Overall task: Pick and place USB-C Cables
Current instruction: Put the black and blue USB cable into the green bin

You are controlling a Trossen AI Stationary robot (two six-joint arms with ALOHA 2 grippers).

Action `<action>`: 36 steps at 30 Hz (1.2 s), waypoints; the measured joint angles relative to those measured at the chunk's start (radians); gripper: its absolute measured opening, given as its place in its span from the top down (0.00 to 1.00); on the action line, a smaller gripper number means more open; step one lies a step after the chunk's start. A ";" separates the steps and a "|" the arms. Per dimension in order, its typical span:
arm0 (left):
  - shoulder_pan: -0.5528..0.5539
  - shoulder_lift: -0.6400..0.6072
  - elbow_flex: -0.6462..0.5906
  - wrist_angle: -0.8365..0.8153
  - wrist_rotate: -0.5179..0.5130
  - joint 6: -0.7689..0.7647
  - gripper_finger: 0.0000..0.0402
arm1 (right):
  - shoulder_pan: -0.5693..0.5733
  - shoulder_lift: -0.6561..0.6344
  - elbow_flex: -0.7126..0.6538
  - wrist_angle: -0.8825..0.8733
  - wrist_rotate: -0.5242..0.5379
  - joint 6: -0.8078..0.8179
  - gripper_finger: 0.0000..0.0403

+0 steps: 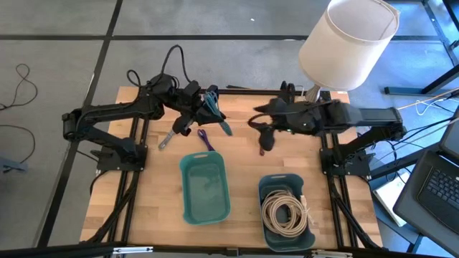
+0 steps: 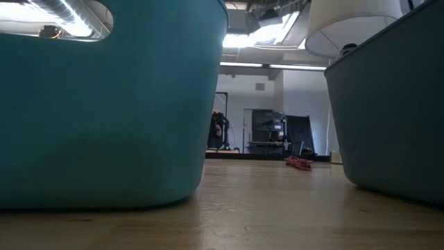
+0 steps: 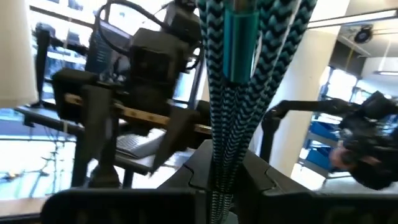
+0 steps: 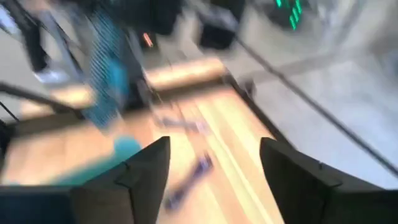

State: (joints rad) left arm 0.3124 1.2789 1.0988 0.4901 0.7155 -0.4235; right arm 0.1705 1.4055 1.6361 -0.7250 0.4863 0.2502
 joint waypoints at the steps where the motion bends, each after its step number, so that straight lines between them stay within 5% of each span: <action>1: 0.006 -0.004 0.000 -0.006 0.016 -0.022 0.94 | 0.004 0.000 0.029 -0.094 0.009 0.041 0.36; 9: 0.026 -0.170 0.000 -0.417 0.116 -0.117 0.94 | 0.082 0.000 0.077 -0.701 0.009 0.464 0.41; 18: -0.197 -0.365 0.000 -0.922 -0.241 -0.190 0.94 | 0.125 0.002 0.021 -0.759 0.037 0.541 0.47; 23: -0.328 -0.311 0.000 -1.132 -0.419 -0.004 0.94 | 0.121 0.002 0.017 -0.755 0.138 0.513 0.48; 29: -0.405 -0.170 0.002 -1.363 -0.464 0.380 0.94 | 0.107 0.002 0.017 -0.723 0.149 0.479 0.48; 36: -0.411 -0.020 0.130 -1.508 -0.557 0.547 0.94 | 0.107 0.002 0.017 -0.700 0.150 0.512 0.48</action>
State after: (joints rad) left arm -0.0986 1.2590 1.2292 -1.0182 0.1581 0.1231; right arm 0.2771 1.4071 1.6527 -1.4251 0.6361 0.7622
